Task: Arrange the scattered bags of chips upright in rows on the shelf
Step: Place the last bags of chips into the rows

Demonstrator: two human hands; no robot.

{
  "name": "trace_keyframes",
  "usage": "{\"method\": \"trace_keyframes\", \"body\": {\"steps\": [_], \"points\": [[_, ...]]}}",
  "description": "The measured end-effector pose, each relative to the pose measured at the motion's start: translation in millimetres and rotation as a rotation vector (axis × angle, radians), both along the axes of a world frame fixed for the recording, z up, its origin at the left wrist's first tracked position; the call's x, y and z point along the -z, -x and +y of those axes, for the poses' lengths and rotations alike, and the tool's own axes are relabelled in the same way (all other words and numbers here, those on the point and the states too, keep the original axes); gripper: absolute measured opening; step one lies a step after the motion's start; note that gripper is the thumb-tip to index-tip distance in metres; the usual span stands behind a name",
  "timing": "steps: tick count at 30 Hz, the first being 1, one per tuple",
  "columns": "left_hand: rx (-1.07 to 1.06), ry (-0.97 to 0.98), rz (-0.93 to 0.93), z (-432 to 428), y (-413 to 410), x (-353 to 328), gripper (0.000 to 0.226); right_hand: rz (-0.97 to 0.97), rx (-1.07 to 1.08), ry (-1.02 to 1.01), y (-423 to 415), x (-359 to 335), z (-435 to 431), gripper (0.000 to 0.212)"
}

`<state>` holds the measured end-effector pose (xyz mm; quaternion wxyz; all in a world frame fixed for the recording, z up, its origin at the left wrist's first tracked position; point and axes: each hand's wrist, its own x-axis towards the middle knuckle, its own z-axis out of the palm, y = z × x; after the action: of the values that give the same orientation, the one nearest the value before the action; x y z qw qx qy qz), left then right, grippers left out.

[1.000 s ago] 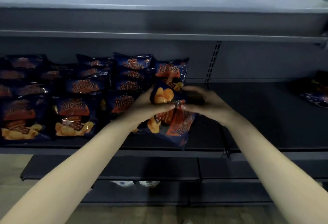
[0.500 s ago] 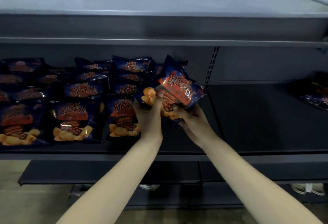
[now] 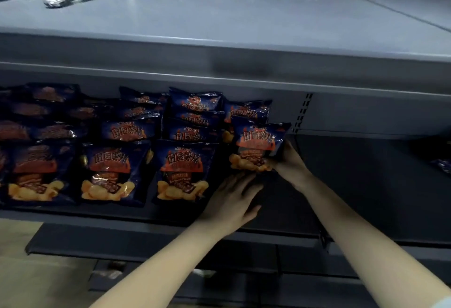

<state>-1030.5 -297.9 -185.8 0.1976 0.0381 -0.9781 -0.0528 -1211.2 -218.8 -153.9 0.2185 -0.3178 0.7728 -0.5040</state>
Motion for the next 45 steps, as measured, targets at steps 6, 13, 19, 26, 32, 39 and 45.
{"method": "trace_keyframes", "body": {"steps": [6,13,19,26,32,39,45], "points": [[0.007,0.067,0.004,-3.1,2.9,11.9,0.045,0.211,0.063,-0.027,-0.8,15.2,-29.4,0.077],[0.04,0.007,0.035,-5.2,3.7,14.4,0.039,0.347,0.237,0.053,-17.9,51.8,-33.4,0.072],[0.039,-0.01,-0.048,-5.5,3.2,13.5,0.038,0.409,0.286,0.02,-20.0,54.2,-32.1,0.071],[0.041,-0.045,-0.109,-6.2,2.0,12.3,0.034,0.416,0.384,-0.003,-43.6,41.0,-3.3,0.069],[0.097,0.055,-0.136,-6.2,12.5,9.0,0.033,0.555,0.538,-0.138,-90.7,36.2,73.4,0.061],[0.379,0.076,-0.017,52.4,55.4,-12.8,0.029,0.602,0.702,-0.326,-98.5,28.5,163.5,0.054],[0.472,0.035,-0.003,114.4,108.8,-19.0,0.029,0.642,0.79,-0.374,-54.8,15.7,229.3,0.052]]}}
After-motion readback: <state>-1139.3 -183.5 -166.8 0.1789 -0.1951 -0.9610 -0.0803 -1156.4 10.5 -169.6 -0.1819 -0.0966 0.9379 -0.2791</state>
